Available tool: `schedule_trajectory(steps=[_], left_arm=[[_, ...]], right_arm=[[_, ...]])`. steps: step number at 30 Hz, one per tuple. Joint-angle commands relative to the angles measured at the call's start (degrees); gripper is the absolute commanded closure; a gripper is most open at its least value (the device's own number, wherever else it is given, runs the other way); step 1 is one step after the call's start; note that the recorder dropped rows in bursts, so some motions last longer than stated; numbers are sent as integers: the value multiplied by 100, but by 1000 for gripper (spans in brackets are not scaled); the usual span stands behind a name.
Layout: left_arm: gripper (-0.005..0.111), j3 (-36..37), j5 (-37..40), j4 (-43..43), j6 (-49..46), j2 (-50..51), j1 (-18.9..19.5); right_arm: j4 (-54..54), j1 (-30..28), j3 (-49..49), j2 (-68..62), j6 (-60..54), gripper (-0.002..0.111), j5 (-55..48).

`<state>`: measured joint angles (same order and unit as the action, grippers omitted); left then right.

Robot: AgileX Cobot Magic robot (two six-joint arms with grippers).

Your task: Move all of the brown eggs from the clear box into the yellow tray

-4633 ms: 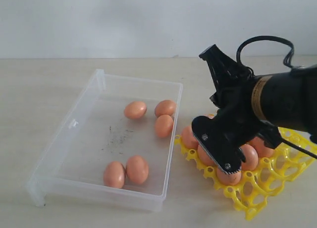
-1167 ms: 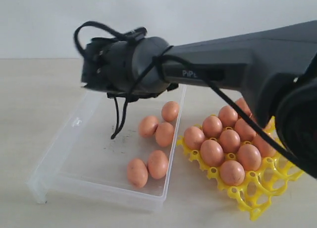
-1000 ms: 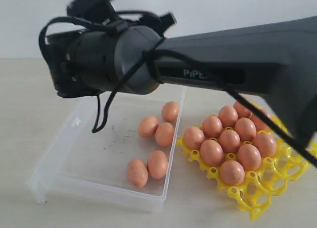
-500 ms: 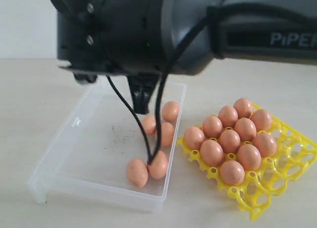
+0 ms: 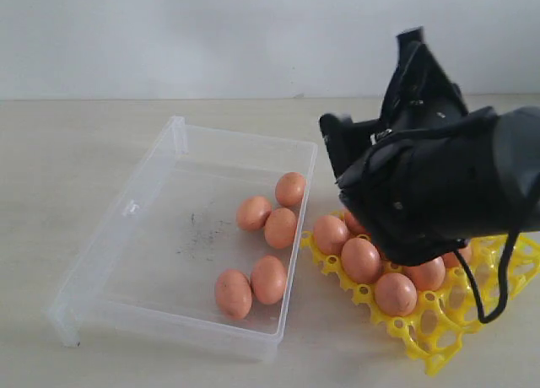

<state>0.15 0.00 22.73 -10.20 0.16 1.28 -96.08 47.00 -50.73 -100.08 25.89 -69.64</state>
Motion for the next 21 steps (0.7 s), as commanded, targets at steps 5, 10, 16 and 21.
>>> schedule_trajectory(steps=[5,10,16,21], left_arm=[[103,-15,0,19,-43,-16,-43],[103,-15,0,19,-43,-16,-43],[103,-15,0,19,-43,-16,-43],[103,-15,0,19,-43,-16,-43]], right_arm=[[2148,-1741,-21,1219,4109,108,3126],[4750,-2805,120,1369,3201,108,6677],[4268,-2388,402,1358,2998,108,9981],[5124,-2346,35,1360,3520,108,10620]])
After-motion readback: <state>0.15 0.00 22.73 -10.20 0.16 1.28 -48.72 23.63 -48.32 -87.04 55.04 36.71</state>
